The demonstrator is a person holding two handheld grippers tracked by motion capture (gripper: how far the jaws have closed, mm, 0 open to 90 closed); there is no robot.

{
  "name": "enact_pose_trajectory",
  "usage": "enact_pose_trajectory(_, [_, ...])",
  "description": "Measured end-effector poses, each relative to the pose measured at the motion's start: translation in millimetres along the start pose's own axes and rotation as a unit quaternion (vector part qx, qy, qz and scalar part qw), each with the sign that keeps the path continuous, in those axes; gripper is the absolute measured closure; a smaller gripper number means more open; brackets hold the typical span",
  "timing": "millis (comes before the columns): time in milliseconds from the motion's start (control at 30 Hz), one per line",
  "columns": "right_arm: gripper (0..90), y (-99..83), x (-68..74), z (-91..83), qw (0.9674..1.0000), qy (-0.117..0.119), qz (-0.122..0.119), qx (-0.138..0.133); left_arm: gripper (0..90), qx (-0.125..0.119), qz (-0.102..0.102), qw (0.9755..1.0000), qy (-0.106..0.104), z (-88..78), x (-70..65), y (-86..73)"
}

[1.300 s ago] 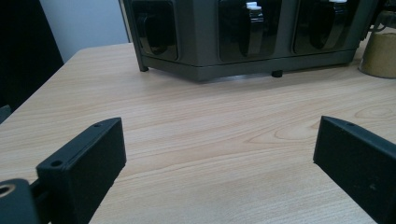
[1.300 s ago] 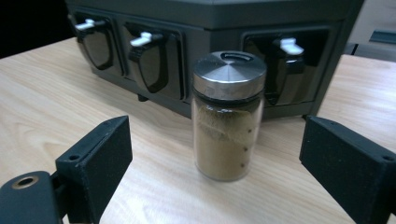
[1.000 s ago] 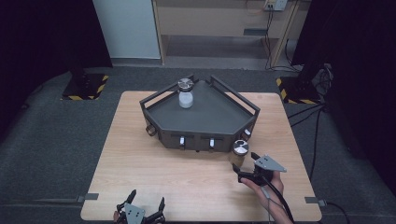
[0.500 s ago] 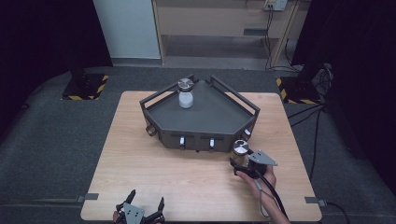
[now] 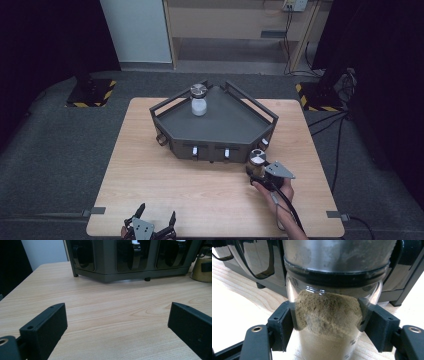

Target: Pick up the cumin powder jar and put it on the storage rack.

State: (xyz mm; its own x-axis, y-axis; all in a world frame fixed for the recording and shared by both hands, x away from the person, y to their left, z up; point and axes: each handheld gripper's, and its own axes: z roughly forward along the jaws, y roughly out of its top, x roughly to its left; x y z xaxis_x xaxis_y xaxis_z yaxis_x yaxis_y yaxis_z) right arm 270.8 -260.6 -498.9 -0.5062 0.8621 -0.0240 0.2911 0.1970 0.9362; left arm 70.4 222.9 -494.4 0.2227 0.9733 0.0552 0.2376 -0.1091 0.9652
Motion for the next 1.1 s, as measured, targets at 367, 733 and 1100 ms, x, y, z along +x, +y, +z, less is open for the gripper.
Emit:
enact_pose_trajectory(367, [30.8, 14.0, -2.3, -31.0, 0.9997, 0.017, -0.012, -0.014, 1.4, 0.004, -0.004, 1.0, -0.004, 0.5, 1.0, 0.1])
enact_pose_trajectory(733, [30.9, 79.7, -3.7, -76.5, 0.9952, 0.044, -0.036, -0.079, 1.4, -0.001, -0.007, 1.0, -0.002, 0.4, -0.3, 0.9])
enact_pose_trajectory(1100, [30.9, 154.4, -6.6, -24.1, 0.9932, 0.044, -0.046, -0.097, 1.4, 0.001, -0.01, 0.9999, -0.005, 0.9, 0.2, 1.1])
